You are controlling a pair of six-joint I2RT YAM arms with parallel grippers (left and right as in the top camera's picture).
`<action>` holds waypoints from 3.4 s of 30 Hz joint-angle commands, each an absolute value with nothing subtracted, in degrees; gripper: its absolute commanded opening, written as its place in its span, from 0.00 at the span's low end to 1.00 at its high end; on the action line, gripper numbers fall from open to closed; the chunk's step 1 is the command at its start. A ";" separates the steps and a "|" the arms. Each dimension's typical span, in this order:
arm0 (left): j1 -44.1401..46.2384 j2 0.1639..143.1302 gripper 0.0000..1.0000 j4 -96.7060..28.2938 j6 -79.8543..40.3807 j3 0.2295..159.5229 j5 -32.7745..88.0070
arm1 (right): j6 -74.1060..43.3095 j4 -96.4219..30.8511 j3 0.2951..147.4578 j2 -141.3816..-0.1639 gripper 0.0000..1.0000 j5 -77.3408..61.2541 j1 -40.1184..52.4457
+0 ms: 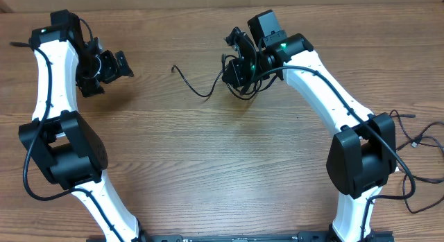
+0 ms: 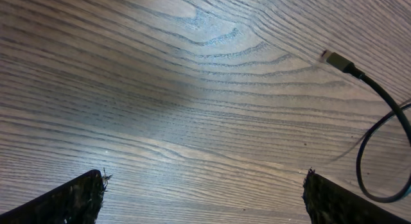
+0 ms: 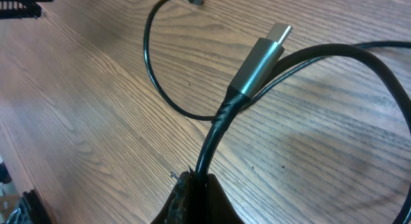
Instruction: Untangle cables
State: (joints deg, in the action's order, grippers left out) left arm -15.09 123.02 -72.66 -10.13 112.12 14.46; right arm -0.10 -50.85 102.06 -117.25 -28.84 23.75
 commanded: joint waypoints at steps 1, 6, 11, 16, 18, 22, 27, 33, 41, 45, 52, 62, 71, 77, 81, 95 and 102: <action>-14.83 122.87 1.00 -72.75 -8.99 113.08 14.17 | 0.97 -49.21 103.26 -115.63 0.04 -30.30 23.31; -14.83 122.87 1.00 -72.75 -8.99 113.08 14.17 | 0.95 -46.76 103.31 -109.32 0.04 -30.24 16.86; -14.83 122.87 1.00 -72.75 -8.99 113.08 14.17 | 0.91 -45.69 103.33 -102.54 0.04 -24.03 5.98; -14.83 122.87 0.99 -72.75 -8.99 113.08 14.17 | -2.92 -44.62 103.31 -101.89 0.04 -14.37 -4.45; -14.83 122.87 1.00 -72.75 -8.99 113.08 14.17 | -3.20 -45.06 103.31 -101.89 0.04 -13.17 -8.62; -14.83 122.87 1.00 -72.75 -8.99 113.08 14.17 | -2.90 -48.66 103.15 -101.91 0.04 -21.10 -12.67; -14.83 122.87 1.00 -72.75 -8.99 113.08 14.17 | -1.76 -50.98 102.96 -101.91 0.06 -28.21 -10.52; -14.83 122.87 1.00 -72.75 -8.99 113.08 14.17 | 0.56 -51.59 102.65 -102.52 0.08 -30.50 -3.14; -14.83 122.87 1.00 -72.75 -8.99 113.08 14.17 | 0.58 -48.90 99.07 -106.06 0.18 -21.82 6.17; -14.83 122.87 1.00 -72.75 -8.99 113.08 14.17 | 0.56 -44.91 98.17 -109.36 0.52 -20.14 8.05; -14.83 122.87 1.00 -72.73 -8.99 113.08 14.17 | 0.54 -43.53 98.17 -118.04 0.63 -23.66 8.56; -14.76 122.87 0.99 -72.60 -8.99 113.08 14.17 | 0.54 -38.22 98.13 -124.68 0.73 -27.07 11.70; -14.70 122.87 1.00 -72.60 -8.99 113.08 14.17 | 0.49 -36.03 98.13 -125.29 0.41 -22.33 13.58; -14.70 122.87 1.00 -72.60 -8.99 113.08 14.17 | -3.49 -36.16 98.45 -124.97 0.05 -24.38 13.32; -14.66 122.87 0.99 -72.60 -8.99 113.08 14.17 | -12.38 -36.42 102.19 -122.67 0.04 -40.42 10.68; -14.61 122.87 1.00 -72.60 -8.99 113.08 14.17 | -39.68 -57.71 96.64 -122.58 0.14 -17.37 3.51; -14.61 122.87 1.00 -72.60 -9.02 113.08 14.17 | -42.22 -50.46 84.75 -122.61 0.17 -16.10 3.84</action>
State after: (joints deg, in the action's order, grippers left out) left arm -14.98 123.02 -72.60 -10.13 112.12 14.46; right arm -40.32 -51.83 88.42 -124.22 -19.00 3.46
